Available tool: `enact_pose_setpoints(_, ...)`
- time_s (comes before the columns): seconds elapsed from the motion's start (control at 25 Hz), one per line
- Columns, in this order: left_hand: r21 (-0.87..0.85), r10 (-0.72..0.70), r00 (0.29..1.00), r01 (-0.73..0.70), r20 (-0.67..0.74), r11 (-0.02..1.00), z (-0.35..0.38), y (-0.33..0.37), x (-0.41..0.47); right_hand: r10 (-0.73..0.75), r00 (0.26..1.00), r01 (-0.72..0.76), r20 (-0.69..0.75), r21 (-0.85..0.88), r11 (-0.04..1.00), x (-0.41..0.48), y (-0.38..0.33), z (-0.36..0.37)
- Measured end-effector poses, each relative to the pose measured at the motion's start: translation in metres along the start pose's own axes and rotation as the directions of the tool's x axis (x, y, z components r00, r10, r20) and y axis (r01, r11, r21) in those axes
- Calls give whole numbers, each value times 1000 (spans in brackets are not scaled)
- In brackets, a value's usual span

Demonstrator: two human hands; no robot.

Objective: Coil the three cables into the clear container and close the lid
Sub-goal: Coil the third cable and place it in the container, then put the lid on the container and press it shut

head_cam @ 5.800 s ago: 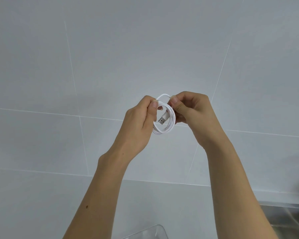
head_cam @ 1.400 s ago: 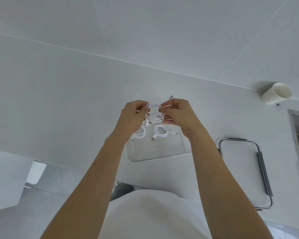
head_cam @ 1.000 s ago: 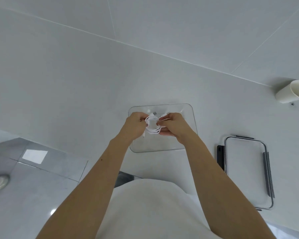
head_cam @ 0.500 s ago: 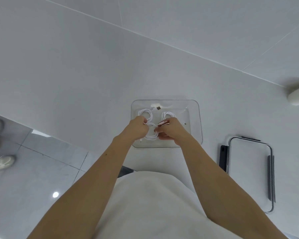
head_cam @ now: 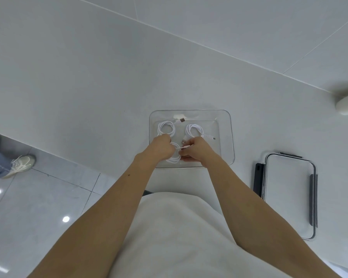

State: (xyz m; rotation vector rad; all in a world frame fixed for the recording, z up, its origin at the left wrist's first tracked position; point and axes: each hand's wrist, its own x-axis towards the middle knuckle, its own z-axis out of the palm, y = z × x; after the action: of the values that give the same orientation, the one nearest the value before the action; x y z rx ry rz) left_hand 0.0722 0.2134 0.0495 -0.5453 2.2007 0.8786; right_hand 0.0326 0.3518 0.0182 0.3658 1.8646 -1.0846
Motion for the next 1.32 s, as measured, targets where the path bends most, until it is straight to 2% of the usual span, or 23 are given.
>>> enact_pose_setpoints(0.32,28,40,999,-40,25,999,1,1,-1,-1,1000,-1,-22,-94,996,1,5,2)
enact_pose_setpoints(0.64,24,61,997,-62,39,998,4,5,-8,-89,994,65,-68,-295,953,-9,3,-2)
enact_pose_setpoints(0.84,9,120,993,-120,10,993,-1,15,-17,-150,986,120,-70,-328,937,-23,1,-15)
enact_pose_setpoints(1.04,-22,237,971,-238,-25,971,1,42,-23,-216,964,172,-157,-250,953,-48,3,-40)
enact_pose_setpoints(1.2,-54,369,926,-373,-76,926,20,83,-34,-301,903,279,-307,-112,954,-78,19,-77)
enact_pose_setpoints(1.32,-108,435,892,-448,-124,887,46,112,-44,-306,852,313,-424,-56,948,-98,42,-106)
